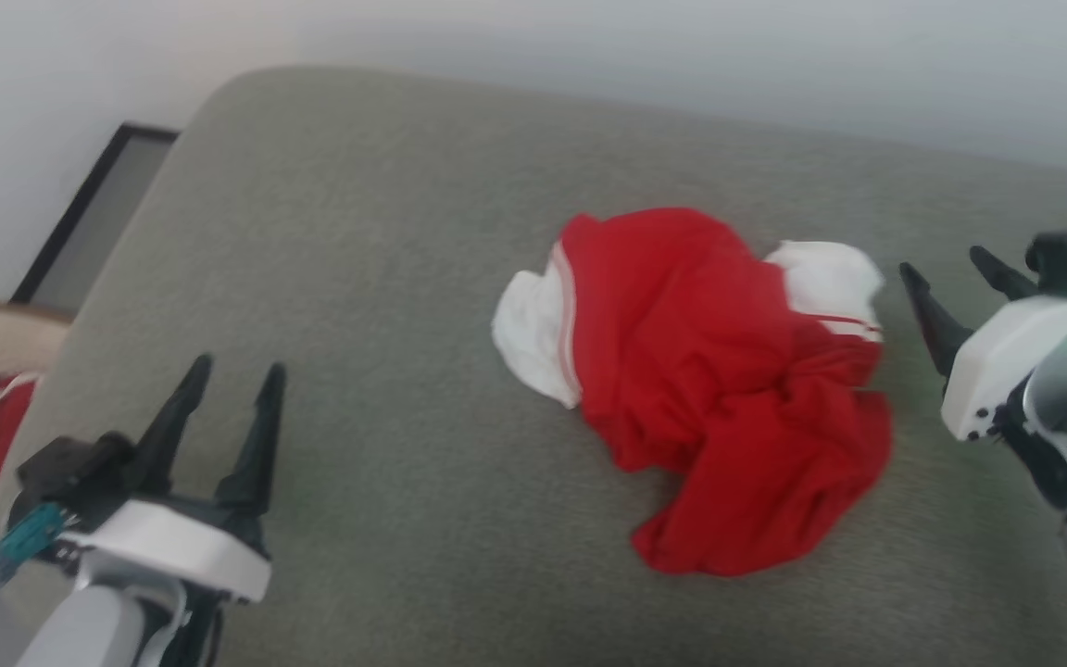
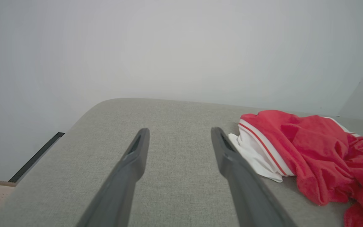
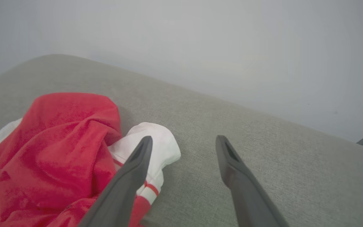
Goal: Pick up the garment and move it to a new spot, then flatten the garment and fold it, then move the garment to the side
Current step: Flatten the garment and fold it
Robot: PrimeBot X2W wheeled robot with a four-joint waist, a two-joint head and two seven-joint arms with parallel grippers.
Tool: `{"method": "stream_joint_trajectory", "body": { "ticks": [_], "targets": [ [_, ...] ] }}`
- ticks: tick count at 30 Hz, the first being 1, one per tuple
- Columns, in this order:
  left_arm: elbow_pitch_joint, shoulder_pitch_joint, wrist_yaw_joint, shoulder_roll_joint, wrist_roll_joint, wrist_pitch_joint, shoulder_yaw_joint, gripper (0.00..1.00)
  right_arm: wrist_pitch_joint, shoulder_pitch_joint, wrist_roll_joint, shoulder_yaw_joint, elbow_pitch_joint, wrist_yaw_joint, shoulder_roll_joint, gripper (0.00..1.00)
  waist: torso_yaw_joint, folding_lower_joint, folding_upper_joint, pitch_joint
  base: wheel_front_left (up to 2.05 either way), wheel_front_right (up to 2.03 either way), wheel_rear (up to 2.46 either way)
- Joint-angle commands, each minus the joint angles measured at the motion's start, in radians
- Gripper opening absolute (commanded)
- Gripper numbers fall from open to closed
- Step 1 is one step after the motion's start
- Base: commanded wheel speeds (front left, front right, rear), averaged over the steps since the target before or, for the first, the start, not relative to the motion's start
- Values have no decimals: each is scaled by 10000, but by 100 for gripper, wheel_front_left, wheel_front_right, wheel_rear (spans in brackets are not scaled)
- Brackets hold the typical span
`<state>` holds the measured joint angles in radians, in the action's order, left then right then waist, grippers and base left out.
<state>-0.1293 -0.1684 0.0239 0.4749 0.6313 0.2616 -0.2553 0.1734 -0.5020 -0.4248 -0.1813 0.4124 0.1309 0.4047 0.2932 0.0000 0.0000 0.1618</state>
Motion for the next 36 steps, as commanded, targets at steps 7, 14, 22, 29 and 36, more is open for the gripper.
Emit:
{"method": "stream_joint_trajectory", "body": {
  "ticks": [7, 14, 22, 29, 36],
  "targets": [
    [-306, -740, 351, -646, -317, 44, -127, 100, 1565, -1110, -483, -1001, 1112, -6, 671, 100, 1014, 0, 0, 755, 0, 0, 0],
    [-651, -1197, 650, -1266, -629, 44, -165, 100, 3495, -1993, -909, -2286, 2183, -9, 1201, 100, 1537, 0, 0, 1219, 0, 0, 0],
    [-1055, -1422, 878, -1716, -897, 44, 61, 100, 5098, -2214, -1631, -3577, 2985, -2, 1200, 0, 1681, 0, 0, 1350, 0, 0, 0],
    [-1231, -1204, 994, -1714, -1095, 44, 498, 100, 4617, -2644, -2271, -3674, 2622, -11, 1582, 0, 1321, 0, 0, 1106, 0, 0, 0],
    [-1182, -950, 1044, -1371, -1224, 44, 871, 100, 4008, -2747, -2861, -3383, 1860, -9, 2081, 0, 544, 0, 0, 673, 0, 0, 0]
  ]
}}
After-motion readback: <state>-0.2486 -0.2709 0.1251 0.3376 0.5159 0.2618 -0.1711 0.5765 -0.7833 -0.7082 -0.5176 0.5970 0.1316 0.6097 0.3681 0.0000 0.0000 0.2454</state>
